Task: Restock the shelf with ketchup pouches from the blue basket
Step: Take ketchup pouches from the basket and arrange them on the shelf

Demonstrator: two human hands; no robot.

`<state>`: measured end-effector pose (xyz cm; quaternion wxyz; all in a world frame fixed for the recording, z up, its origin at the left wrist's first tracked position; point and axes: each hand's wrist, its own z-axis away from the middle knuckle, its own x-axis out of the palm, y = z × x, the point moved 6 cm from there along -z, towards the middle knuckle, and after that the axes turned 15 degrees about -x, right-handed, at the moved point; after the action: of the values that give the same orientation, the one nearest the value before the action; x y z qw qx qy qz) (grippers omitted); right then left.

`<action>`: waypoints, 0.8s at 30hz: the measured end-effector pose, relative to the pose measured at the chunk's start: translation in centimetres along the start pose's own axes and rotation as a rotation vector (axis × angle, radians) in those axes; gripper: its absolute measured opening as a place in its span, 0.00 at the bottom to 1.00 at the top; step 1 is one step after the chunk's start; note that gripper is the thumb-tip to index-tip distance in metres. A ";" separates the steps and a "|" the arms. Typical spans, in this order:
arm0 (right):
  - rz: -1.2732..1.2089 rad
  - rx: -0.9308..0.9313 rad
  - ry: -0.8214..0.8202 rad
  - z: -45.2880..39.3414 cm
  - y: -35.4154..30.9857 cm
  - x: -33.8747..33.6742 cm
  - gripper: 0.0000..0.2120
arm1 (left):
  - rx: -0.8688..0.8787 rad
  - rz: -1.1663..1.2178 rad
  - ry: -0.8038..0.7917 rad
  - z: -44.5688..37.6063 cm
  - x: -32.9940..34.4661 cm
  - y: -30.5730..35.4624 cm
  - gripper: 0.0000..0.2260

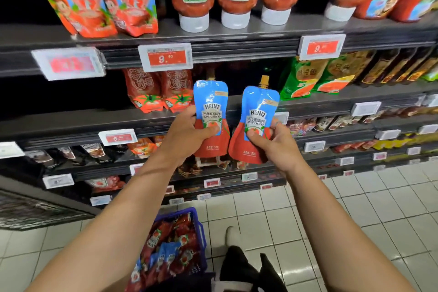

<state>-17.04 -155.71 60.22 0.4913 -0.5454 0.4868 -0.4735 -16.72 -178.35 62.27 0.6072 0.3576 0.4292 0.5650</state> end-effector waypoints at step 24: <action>0.515 -0.285 0.031 -16.0 -1.1 -1.2 0.29 | 0.035 0.122 0.458 -11.3 3.4 4.4 0.21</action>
<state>-33.02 -155.63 62.33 0.5063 -0.4601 0.6781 -0.2686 -28.87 -175.04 61.64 0.4525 0.2561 0.5432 0.6593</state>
